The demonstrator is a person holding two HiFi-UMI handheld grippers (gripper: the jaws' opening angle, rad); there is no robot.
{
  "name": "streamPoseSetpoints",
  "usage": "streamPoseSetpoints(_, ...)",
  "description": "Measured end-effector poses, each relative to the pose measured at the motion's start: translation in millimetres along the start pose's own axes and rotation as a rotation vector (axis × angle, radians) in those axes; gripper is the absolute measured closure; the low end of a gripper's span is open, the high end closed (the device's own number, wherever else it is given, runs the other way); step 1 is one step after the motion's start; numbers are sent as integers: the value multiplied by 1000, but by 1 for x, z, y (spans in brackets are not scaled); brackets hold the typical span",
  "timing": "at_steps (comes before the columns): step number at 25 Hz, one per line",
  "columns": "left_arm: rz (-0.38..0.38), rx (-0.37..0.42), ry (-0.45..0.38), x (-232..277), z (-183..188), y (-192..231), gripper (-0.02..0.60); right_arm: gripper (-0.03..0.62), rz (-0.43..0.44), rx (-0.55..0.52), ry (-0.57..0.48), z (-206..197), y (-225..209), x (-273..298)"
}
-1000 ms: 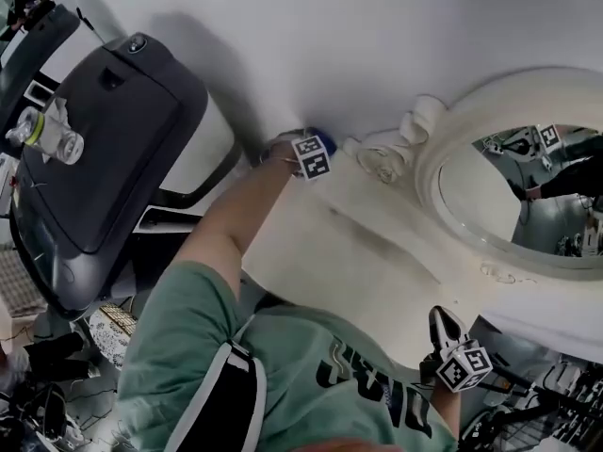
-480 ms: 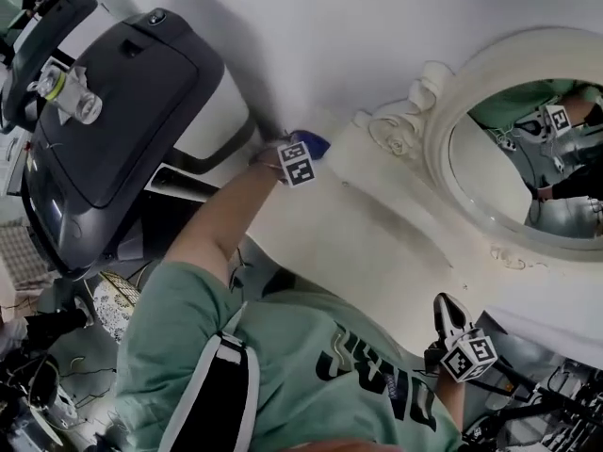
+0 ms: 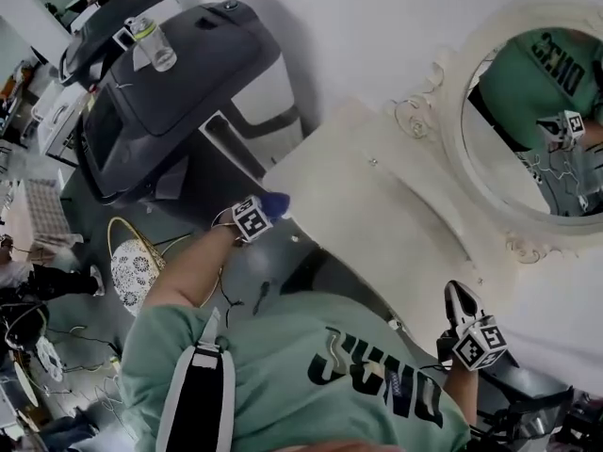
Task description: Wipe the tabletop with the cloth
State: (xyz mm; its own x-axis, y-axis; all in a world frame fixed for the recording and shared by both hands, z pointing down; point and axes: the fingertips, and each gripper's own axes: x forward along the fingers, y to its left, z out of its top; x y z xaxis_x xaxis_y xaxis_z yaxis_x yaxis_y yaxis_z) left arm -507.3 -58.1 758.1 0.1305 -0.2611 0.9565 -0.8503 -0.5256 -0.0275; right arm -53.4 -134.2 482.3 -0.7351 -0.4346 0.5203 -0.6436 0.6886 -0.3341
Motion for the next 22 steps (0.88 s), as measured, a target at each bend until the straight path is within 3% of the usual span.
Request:
streamPoseSetpoints(2, 9, -48, -58, -11, 3, 1, 485, 582, 5, -7, -1, 0, 5, -1)
streamPoseSetpoints(4, 37, -38, -131, -21, 35, 19, 485, 582, -4, -7, -3, 4, 3, 1)
streamPoseSetpoints(10, 91, 127, -286, -3, 210, 111, 485, 582, -82, 37, 3, 24, -13, 32)
streamPoseSetpoints(16, 153, 457, -254, 67, 356, 175, 485, 582, -190, 105, 25, 44, -30, 59)
streamPoseSetpoints(22, 77, 626, -209, 130, 412, 166, 483, 582, -308, 173, 70, 37, -44, 52)
